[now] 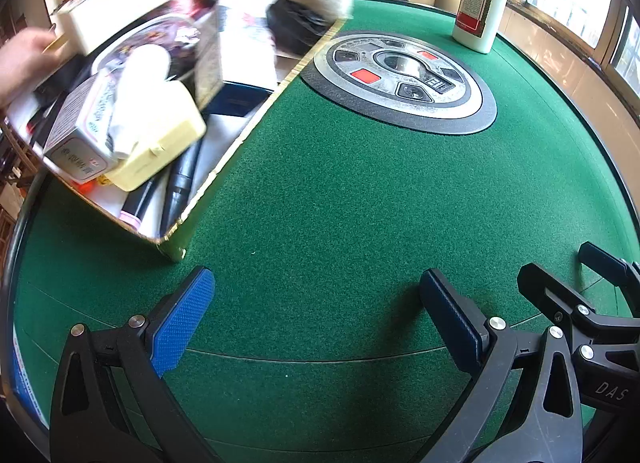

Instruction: Organize objects

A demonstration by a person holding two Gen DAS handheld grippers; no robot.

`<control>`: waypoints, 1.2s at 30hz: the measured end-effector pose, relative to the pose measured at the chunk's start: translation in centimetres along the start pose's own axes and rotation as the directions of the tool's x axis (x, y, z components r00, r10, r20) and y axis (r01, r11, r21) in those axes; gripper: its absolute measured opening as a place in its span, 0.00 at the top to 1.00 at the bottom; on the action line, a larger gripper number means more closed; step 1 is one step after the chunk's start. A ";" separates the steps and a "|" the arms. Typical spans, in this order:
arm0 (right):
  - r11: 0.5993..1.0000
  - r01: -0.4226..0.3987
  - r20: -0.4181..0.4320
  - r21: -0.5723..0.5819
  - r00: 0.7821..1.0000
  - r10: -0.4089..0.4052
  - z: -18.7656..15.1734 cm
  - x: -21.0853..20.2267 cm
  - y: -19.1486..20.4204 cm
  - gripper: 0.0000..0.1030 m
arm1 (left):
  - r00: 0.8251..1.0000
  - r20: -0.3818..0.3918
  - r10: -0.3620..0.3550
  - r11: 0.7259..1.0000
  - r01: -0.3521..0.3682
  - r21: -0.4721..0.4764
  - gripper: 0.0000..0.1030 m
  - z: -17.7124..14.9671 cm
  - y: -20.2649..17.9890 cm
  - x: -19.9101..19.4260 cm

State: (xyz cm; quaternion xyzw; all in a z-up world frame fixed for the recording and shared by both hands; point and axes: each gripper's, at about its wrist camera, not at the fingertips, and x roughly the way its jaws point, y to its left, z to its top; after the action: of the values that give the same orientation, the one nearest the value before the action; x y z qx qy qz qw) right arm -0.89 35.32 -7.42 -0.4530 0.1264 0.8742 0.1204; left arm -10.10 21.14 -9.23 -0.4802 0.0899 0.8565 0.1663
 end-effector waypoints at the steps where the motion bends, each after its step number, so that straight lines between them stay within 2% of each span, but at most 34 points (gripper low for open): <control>1: 1.000 0.000 0.000 0.000 1.000 0.000 0.0 0.0 0.0 0.00 | 1.000 0.000 0.000 1.000 0.000 0.000 0.00 0.0 0.0 0.0; 20: 1.000 0.000 -0.002 0.000 1.000 0.000 -0.2 -0.3 -0.1 0.00 | 1.000 0.001 -0.002 1.000 0.002 0.003 0.00 0.1 -0.1 0.0; 21: 1.000 -0.001 -0.001 0.000 1.000 0.001 1.0 0.4 -0.5 0.00 | 1.000 0.001 -0.003 1.000 0.003 0.002 0.00 0.1 -0.1 0.0; 36: 1.000 0.000 -0.001 0.000 1.000 0.000 0.1 0.1 -0.1 0.00 | 1.000 0.001 -0.004 1.000 0.004 0.001 0.00 0.2 0.0 0.0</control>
State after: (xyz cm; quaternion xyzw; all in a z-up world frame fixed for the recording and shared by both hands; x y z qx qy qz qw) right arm -0.99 35.43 -7.49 -0.4536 0.1266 0.8739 0.1204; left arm -10.23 21.24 -9.13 -0.4797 0.0893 0.8565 0.1681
